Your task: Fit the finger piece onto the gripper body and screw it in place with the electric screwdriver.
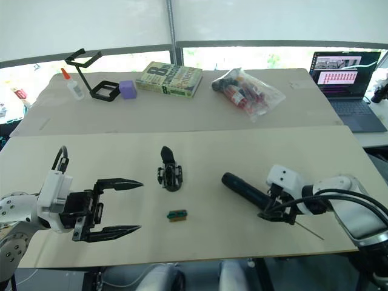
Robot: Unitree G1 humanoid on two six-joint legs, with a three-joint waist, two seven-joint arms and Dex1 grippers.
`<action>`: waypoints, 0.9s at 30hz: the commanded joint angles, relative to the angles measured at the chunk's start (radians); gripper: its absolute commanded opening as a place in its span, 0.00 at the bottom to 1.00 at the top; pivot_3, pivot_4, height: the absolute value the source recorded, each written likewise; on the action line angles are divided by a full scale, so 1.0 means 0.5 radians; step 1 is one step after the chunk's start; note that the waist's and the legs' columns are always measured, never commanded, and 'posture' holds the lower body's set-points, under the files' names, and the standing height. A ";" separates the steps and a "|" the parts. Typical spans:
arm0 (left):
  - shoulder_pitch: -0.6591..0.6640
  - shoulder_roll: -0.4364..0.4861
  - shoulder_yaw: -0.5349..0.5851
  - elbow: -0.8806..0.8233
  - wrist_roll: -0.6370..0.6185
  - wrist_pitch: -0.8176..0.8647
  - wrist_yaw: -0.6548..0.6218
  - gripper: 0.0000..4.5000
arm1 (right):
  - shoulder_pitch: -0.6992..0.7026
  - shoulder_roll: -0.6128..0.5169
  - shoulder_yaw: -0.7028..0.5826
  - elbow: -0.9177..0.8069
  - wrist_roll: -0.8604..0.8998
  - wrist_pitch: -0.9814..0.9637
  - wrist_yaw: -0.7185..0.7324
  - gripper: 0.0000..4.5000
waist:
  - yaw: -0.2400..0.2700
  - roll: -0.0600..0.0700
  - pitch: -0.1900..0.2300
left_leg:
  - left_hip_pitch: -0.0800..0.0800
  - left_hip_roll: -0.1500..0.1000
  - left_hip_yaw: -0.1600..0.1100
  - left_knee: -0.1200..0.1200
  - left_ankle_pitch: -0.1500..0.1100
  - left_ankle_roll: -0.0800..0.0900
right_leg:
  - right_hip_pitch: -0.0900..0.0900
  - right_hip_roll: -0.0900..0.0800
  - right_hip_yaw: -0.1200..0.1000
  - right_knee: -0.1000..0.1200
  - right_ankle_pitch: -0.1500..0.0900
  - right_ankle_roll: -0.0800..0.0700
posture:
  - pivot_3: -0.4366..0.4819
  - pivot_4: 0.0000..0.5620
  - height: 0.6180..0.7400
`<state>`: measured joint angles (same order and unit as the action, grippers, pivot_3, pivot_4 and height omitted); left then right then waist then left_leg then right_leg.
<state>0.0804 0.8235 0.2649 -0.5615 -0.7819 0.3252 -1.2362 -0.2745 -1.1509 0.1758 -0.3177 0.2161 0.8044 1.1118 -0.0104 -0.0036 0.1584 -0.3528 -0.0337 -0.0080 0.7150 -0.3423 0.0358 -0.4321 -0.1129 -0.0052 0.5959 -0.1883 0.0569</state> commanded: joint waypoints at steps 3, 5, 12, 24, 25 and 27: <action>-0.014 0.009 -0.032 -0.026 0.026 -0.044 -0.038 1.00 | -0.490 -0.136 0.343 -0.228 -0.080 0.566 0.123 0.99 | -0.008 -0.003 0.000 | 0.000 0.001 0.000 0.000 0.000 -0.001 | -0.002 0.002 -0.002 0.001 0.001 -0.001 | 0.48 0.27 1.00; -0.022 0.002 -0.060 -0.025 0.036 -0.045 -0.042 1.00 | -0.673 -0.113 0.507 -0.238 -0.135 0.741 0.116 0.99 | -0.009 -0.003 0.000 | 0.000 0.003 0.000 -0.001 0.000 -0.001 | -0.002 0.003 -0.003 0.002 0.001 -0.001 | 0.48 0.27 1.00; 0.024 0.008 -0.070 -0.035 0.091 -0.091 -0.049 1.00 | -0.988 -0.115 0.972 -0.214 -0.256 0.796 0.199 0.99 | 0.008 -0.003 0.000 | -0.010 0.001 -0.001 -0.001 0.002 -0.004 | -0.012 0.000 -0.004 -0.001 0.001 -0.002 | 0.48 0.27 1.00; 0.099 0.000 -0.065 -0.126 0.073 -0.076 -0.003 1.00 | -1.070 -0.073 1.227 -0.109 -0.506 0.684 0.275 0.99 | -0.003 -0.003 0.000 | -0.012 0.000 0.000 0.000 0.004 -0.007 | -0.015 -0.001 -0.009 0.002 0.001 -0.002 | 0.48 0.27 1.00; 0.100 0.002 -0.062 -0.127 0.073 -0.076 0.000 1.00 | -1.068 -0.070 1.227 -0.107 -0.509 0.693 0.284 0.99 | -0.003 -0.003 0.000 | -0.012 0.000 0.000 0.000 0.004 -0.007 | -0.014 -0.001 -0.009 0.002 0.001 -0.002 | 0.48 0.27 1.00; 0.101 0.005 -0.053 -0.128 0.077 -0.078 0.007 1.00 | -1.049 -0.072 1.229 -0.111 -0.516 0.701 0.294 0.94 | -0.003 -0.003 -0.001 | -0.011 0.000 -0.001 0.000 0.004 -0.007 | -0.014 -0.001 -0.009 0.003 0.001 -0.002 | 0.48 0.27 1.00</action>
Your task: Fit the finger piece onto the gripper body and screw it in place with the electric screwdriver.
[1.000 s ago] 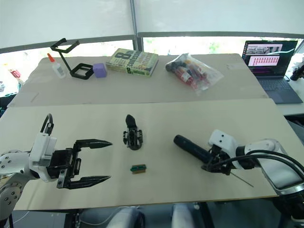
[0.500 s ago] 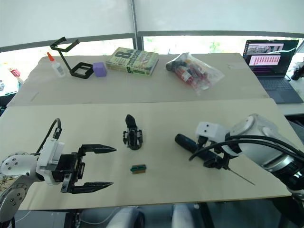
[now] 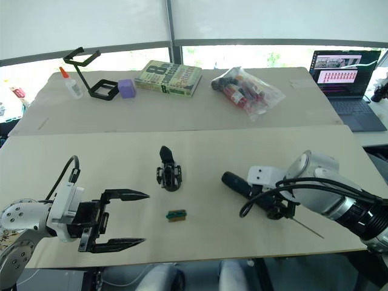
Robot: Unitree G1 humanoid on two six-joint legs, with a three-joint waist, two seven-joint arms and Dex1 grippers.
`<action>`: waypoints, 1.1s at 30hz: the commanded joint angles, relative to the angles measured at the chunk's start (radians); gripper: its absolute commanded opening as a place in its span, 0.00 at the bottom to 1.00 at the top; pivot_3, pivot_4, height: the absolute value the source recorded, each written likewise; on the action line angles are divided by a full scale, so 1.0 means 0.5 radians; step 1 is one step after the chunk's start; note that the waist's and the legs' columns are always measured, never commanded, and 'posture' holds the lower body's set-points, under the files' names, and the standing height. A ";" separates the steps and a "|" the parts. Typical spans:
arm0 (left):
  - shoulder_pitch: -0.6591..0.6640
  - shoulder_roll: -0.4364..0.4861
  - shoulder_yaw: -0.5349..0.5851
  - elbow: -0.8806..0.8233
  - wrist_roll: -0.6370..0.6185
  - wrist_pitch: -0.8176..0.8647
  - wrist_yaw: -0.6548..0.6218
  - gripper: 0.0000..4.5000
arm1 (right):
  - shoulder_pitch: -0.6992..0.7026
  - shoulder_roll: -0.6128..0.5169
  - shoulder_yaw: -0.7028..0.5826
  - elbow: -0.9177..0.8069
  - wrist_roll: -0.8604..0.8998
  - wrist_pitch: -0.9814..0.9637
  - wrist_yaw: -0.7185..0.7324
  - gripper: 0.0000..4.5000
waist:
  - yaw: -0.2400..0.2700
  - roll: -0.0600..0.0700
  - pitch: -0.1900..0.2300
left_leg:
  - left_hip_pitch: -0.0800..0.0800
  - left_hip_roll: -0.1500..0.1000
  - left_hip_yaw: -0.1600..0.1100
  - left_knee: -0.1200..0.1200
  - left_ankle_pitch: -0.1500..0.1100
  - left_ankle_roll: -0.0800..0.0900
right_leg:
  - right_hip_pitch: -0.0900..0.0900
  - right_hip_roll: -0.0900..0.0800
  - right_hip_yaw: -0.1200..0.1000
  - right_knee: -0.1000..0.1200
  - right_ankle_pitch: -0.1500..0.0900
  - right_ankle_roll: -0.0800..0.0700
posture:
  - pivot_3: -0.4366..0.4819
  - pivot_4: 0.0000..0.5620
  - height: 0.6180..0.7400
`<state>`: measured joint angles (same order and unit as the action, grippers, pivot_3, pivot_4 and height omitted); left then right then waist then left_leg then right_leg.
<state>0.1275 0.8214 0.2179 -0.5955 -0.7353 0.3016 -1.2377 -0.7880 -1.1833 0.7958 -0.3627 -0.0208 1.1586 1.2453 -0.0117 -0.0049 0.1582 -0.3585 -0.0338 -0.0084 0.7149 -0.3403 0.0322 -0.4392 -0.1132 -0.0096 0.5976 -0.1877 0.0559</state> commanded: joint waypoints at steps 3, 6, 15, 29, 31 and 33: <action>0.009 0.013 0.054 -0.064 -0.011 -0.034 0.025 1.00 | 0.017 0.018 -0.029 -0.006 -0.049 0.010 -0.009 0.72 | -0.001 0.000 0.000 | 0.000 0.000 0.000 0.000 0.000 0.000 | 0.000 0.000 0.000 0.000 0.000 0.000 | 0.48 0.27 1.00; 0.013 0.019 0.066 -0.069 -0.014 -0.031 0.033 1.00 | 0.026 0.030 -0.034 0.012 -0.060 0.002 -0.016 0.50 | -0.001 -0.003 -0.002 | 0.000 0.000 0.000 0.000 0.000 0.000 | 0.001 0.000 0.000 -0.001 0.000 0.000 | 0.48 0.27 1.00; 0.037 0.047 0.094 -0.055 -0.052 0.007 0.008 1.00 | 0.100 -0.036 -0.269 0.073 0.008 -0.009 -0.029 0.43 | -0.002 -0.005 -0.003 | 0.006 0.000 0.001 0.000 0.000 0.000 | 0.005 0.000 0.001 0.000 0.000 0.000 | 0.48 0.27 1.00; 0.299 -0.037 0.200 0.221 0.069 -0.178 -0.107 1.00 | 0.597 0.613 -2.390 -0.258 1.127 0.013 -0.143 0.43 | 0.014 -0.002 -0.002 | -0.001 0.003 0.003 -0.002 -0.002 0.004 | 0.000 0.002 0.003 -0.001 0.001 0.000 | 0.48 0.27 1.00; 0.330 -0.031 0.210 0.338 0.152 -0.306 -0.198 1.00 | 0.596 0.886 -2.500 -0.367 1.247 -0.139 -0.307 0.43 | 0.018 -0.006 -0.002 | 0.002 0.002 0.003 -0.001 -0.004 0.007 | 0.002 0.002 0.003 0.001 0.001 0.000 | 0.48 0.27 1.00; 0.344 -0.041 0.207 0.451 0.222 -0.423 -0.261 1.00 | 0.668 1.146 -2.540 -0.487 1.333 -0.433 -0.376 0.43 | 0.020 -0.006 -0.002 | 0.006 0.002 0.003 -0.002 -0.004 0.008 | 0.005 0.003 0.003 0.002 0.002 -0.001 | 0.48 0.27 1.00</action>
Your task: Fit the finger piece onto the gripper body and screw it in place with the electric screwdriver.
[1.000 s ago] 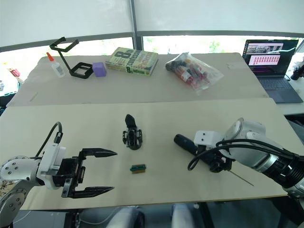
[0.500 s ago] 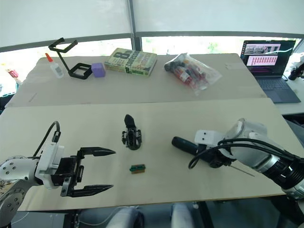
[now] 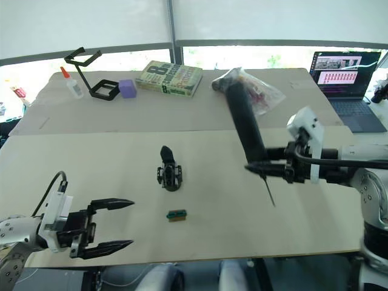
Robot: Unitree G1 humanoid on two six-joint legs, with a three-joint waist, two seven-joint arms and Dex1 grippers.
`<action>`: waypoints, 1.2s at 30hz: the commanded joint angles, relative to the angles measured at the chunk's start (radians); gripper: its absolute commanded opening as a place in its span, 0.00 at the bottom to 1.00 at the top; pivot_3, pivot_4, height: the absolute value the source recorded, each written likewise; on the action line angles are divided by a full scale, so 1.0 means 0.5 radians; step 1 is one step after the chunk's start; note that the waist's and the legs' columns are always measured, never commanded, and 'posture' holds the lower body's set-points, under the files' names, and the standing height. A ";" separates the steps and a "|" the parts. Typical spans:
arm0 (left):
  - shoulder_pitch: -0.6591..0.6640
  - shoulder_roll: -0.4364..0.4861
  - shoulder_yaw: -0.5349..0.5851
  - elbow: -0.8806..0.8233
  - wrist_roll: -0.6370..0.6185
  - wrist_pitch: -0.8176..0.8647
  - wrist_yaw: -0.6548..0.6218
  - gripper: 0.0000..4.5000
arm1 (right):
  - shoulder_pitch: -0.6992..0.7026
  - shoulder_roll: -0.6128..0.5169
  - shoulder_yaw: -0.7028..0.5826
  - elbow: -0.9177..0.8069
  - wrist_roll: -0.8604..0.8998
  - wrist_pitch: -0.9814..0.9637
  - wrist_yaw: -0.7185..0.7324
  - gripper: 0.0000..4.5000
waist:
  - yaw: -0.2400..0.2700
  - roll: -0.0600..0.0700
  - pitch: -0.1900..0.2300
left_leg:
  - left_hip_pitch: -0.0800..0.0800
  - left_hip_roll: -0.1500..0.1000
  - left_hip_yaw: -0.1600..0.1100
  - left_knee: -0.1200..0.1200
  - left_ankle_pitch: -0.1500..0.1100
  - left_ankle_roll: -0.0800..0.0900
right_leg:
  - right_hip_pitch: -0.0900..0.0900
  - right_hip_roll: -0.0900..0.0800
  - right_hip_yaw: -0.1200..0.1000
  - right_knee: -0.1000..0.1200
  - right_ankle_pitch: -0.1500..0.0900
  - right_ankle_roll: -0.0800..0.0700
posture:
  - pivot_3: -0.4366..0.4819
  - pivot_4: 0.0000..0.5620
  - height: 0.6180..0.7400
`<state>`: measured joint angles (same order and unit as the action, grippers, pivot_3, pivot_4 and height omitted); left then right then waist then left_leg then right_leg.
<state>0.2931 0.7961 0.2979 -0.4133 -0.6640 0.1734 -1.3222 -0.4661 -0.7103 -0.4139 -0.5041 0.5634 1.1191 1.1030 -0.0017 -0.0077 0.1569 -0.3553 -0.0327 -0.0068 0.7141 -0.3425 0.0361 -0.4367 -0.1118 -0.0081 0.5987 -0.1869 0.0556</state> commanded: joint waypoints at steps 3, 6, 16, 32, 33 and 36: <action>0.014 -0.040 0.038 0.278 0.211 -0.377 -0.107 1.00 | 0.242 0.556 0.055 -0.324 0.171 -0.872 -0.045 0.43 | 0.003 0.000 0.000 | 0.002 0.000 -0.002 -0.003 0.003 -0.005 | 0.000 0.001 -0.001 0.003 0.000 0.000 | 0.48 0.27 1.00; 0.011 -0.079 -0.032 0.383 0.296 -0.495 -0.116 1.00 | 0.436 0.686 0.399 -0.258 -0.013 -1.457 0.207 0.43 | -0.005 0.000 0.000 | 0.003 -0.002 0.000 -0.002 0.004 -0.008 | -0.003 -0.001 -0.003 0.019 0.000 0.000 | 0.48 0.27 1.00; -0.229 -0.235 -0.376 0.498 0.502 -0.625 0.011 1.00 | 0.309 0.776 0.993 0.287 -0.182 -2.054 0.410 0.43 | -0.030 -0.003 0.000 | 0.023 -0.001 0.010 0.002 0.003 -0.006 | 0.007 -0.003 -0.003 0.021 -0.002 -0.002 | 0.48 0.27 1.00; -0.549 -0.351 -0.678 0.756 0.592 -0.722 0.005 1.00 | 0.161 0.797 1.213 0.414 -0.154 -2.063 0.320 0.43 | -0.027 -0.003 -0.001 | 0.014 -0.001 0.010 0.000 0.004 -0.008 | -0.002 -0.003 -0.006 0.025 -0.002 -0.003 | 0.48 0.27 1.00; -0.558 -0.368 -0.703 0.763 0.603 -0.725 0.011 1.00 | 0.159 0.792 1.217 0.414 -0.155 -2.057 0.312 0.43 | -0.027 -0.003 -0.001 | 0.014 -0.001 0.010 0.001 0.004 -0.008 | -0.002 -0.003 -0.005 0.025 -0.002 -0.003 | 0.48 0.27 1.00; -0.572 -0.391 -0.763 0.773 0.639 -0.732 0.014 1.00 | 0.152 0.769 1.230 0.416 -0.161 -2.045 0.292 0.43 | -0.026 -0.003 -0.001 | 0.014 -0.001 0.010 0.000 0.004 -0.008 | -0.001 -0.003 -0.006 0.026 -0.002 -0.003 | 0.48 0.27 1.00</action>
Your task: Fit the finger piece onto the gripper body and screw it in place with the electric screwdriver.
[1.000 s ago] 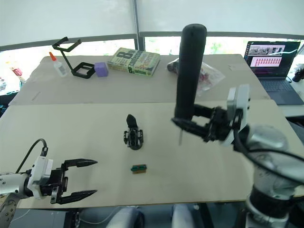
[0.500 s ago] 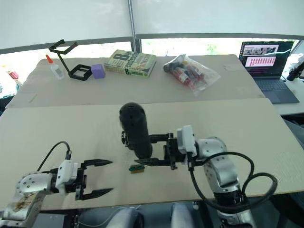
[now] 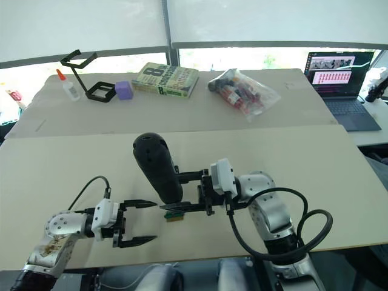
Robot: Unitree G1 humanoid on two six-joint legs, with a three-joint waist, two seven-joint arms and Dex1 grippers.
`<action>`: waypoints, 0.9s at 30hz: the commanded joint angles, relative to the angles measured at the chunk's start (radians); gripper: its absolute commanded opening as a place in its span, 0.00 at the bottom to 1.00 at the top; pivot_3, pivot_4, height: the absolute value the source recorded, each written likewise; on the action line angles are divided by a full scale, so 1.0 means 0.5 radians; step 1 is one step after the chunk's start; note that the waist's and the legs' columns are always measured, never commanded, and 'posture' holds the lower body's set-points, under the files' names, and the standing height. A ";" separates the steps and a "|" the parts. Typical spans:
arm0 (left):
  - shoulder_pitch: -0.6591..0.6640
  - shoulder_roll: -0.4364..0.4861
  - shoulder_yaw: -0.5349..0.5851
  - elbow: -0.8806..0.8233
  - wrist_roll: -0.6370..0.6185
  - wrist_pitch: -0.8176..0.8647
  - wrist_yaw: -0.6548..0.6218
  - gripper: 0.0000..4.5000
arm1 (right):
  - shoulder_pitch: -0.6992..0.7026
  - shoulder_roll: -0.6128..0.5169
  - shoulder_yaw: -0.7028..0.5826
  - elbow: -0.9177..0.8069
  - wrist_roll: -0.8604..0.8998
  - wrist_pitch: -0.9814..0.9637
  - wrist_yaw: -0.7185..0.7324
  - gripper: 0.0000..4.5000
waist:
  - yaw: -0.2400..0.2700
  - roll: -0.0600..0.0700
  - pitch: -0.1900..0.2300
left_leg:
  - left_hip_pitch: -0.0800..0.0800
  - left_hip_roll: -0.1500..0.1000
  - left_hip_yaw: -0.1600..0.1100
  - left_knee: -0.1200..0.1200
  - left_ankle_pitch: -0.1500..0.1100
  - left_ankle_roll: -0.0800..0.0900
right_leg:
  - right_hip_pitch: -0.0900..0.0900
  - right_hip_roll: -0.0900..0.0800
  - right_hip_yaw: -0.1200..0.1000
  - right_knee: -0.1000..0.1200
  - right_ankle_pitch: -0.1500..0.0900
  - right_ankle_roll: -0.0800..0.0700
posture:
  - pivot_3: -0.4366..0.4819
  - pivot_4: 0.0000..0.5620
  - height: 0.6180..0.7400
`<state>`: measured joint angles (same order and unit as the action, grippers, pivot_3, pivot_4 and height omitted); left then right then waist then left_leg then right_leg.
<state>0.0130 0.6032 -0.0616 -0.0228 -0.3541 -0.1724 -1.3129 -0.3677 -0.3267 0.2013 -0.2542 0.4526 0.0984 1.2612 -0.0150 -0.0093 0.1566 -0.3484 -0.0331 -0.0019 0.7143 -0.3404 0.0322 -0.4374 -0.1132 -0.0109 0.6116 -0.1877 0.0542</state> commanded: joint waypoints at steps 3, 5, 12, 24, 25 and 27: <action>-0.019 -0.025 -0.075 -0.002 0.048 -0.058 0.027 1.00 | -0.044 -0.023 0.002 -0.079 0.058 -0.012 -0.028 0.43 | 0.000 0.000 0.000 | -0.001 0.000 0.000 0.000 0.000 0.000 | 0.000 0.000 0.000 0.000 0.000 0.000 | 0.48 0.27 1.00; -0.032 -0.040 -0.101 0.014 0.071 -0.067 0.045 1.00 | -0.048 -0.031 0.006 -0.070 0.060 -0.018 -0.028 0.43 | 0.001 0.000 0.000 | -0.001 0.000 0.000 0.000 0.000 0.000 | 0.000 0.000 0.000 -0.001 0.000 0.000 | 0.48 0.27 1.00; -0.080 -0.114 -0.178 0.079 0.135 -0.064 0.119 1.00 | -0.059 -0.020 0.026 -0.065 0.093 -0.004 -0.026 0.43 | 0.002 0.000 0.000 | -0.001 0.000 0.000 0.000 0.000 0.001 | 0.000 0.000 0.000 -0.001 0.000 0.000 | 0.48 0.27 1.00; -0.079 -0.075 -0.193 0.095 0.147 -0.036 0.138 1.00 | -0.102 -0.044 0.048 0.032 0.052 -0.015 0.005 0.43 | 0.005 0.000 0.000 | 0.000 0.000 -0.001 0.000 0.000 0.000 | 0.000 0.000 0.000 -0.001 0.000 0.000 | 0.48 0.27 1.00; -0.074 -0.071 -0.191 0.092 0.145 -0.036 0.139 1.00 | -0.101 -0.047 0.050 0.033 0.050 -0.012 0.006 0.43 | 0.005 0.000 0.000 | 0.000 0.000 -0.001 0.001 0.000 0.001 | 0.000 0.000 0.000 -0.001 0.000 0.000 | 0.48 0.27 1.00; -0.053 -0.068 -0.186 0.092 0.145 -0.039 0.149 1.00 | -0.084 -0.052 0.057 0.025 0.045 -0.012 0.003 0.43 | 0.004 0.000 0.000 | 0.000 0.000 -0.001 0.001 0.000 0.001 | 0.000 0.000 0.000 -0.001 0.000 0.000 | 0.48 0.27 1.00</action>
<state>-0.0305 0.5588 -0.1528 0.0156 -0.2897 -0.1952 -1.2462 -0.3899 -0.3537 0.2317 -0.2077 0.4539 0.1010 1.2630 -0.0129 -0.0093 0.1565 -0.3484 -0.0329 -0.0022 0.7146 -0.3406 0.0325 -0.4372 -0.1134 -0.0108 0.6109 -0.1877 0.0542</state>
